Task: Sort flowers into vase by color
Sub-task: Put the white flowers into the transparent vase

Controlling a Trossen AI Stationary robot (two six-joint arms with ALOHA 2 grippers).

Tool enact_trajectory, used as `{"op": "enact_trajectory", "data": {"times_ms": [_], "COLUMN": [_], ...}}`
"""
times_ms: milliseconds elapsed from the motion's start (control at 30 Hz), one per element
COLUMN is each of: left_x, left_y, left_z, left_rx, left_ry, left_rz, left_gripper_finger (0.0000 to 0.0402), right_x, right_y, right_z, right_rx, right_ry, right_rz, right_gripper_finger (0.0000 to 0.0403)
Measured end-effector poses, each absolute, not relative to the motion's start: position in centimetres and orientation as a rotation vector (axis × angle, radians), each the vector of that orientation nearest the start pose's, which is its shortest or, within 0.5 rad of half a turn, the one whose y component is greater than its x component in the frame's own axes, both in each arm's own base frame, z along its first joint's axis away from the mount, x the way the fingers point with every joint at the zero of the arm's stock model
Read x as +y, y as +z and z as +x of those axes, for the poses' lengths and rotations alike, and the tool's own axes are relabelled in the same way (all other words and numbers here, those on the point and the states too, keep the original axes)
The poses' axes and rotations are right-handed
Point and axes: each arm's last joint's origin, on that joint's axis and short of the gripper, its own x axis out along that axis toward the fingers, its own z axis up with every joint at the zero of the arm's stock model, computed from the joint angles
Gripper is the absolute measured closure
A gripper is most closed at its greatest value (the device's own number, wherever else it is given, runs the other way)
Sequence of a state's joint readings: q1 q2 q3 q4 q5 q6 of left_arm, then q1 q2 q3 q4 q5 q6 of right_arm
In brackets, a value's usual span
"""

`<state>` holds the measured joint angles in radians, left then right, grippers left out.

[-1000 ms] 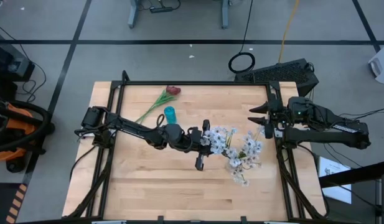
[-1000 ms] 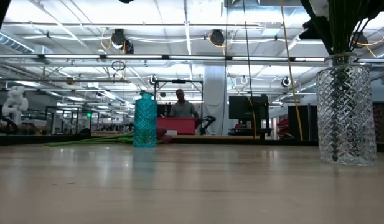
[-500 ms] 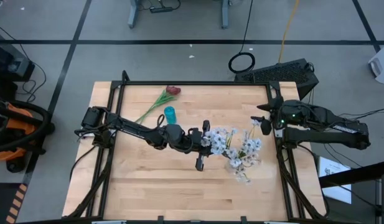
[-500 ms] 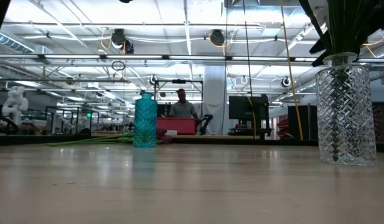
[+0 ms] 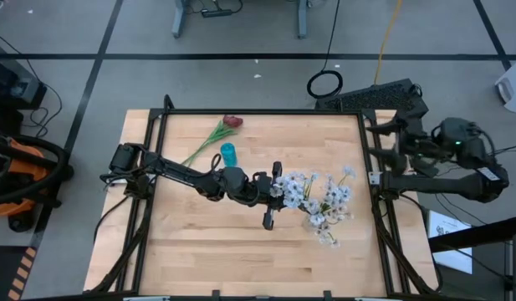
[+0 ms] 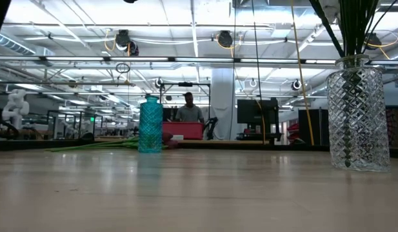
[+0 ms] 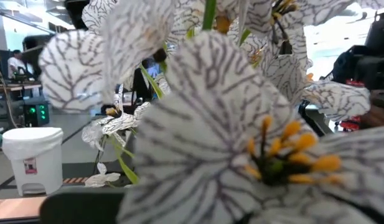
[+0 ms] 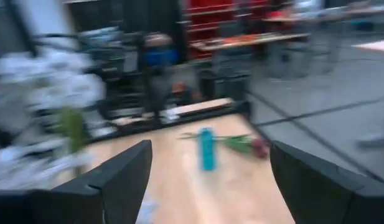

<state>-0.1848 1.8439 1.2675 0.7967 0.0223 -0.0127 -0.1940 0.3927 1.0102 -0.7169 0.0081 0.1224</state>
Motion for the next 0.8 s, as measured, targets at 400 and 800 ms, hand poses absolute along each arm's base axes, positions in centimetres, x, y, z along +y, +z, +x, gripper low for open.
{"op": "enact_trajectory", "data": {"times_ms": [400,800], "left_x": [-7.3,-7.0], "left_y": [29.6,29.6], "left_z": [41.7,41.8], "left_rx": [-0.221,-0.22], "left_ry": [-0.194,-0.188], "left_rz": [-0.029,-0.036], "left_gripper_finger": [0.0381,0.0381], "right_x": [0.4,0.6], "right_y": [36.5,32.5], "right_z": [2.9,2.6], "right_rx": [0.35,0.569], "right_ry": [0.098,0.142], "right_rz": [0.316,0.341], "right_gripper_finger": [0.009,0.0102]}}
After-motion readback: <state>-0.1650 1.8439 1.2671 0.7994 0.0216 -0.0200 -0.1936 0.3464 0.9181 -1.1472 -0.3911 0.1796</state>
